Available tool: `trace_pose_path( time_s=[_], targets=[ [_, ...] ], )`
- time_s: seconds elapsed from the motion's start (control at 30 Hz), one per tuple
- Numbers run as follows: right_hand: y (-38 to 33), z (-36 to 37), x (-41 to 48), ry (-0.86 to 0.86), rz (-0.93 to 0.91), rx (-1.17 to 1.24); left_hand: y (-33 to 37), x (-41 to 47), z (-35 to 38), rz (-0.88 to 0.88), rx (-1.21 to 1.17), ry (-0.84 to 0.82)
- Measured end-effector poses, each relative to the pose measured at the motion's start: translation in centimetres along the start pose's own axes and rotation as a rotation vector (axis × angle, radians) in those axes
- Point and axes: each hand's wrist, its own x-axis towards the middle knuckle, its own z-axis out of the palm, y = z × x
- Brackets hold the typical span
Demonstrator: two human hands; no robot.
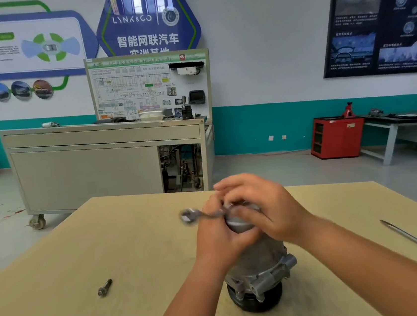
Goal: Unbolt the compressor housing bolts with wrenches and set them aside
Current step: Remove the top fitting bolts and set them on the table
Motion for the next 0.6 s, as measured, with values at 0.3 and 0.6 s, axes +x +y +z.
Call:
trace_pose_path(
  time_s=[0.3, 0.6],
  targets=[
    [1.7, -0.5, -4.3, 1.057, 0.481, 0.890, -0.2, -0.1, 0.0, -0.092, -0.025, -0.026],
    [9.5, -0.1, 5.6, 0.105, 1.178, 0.380, -0.1, -0.2, -0.2, -0.098, -0.023, -0.031]
  ],
)
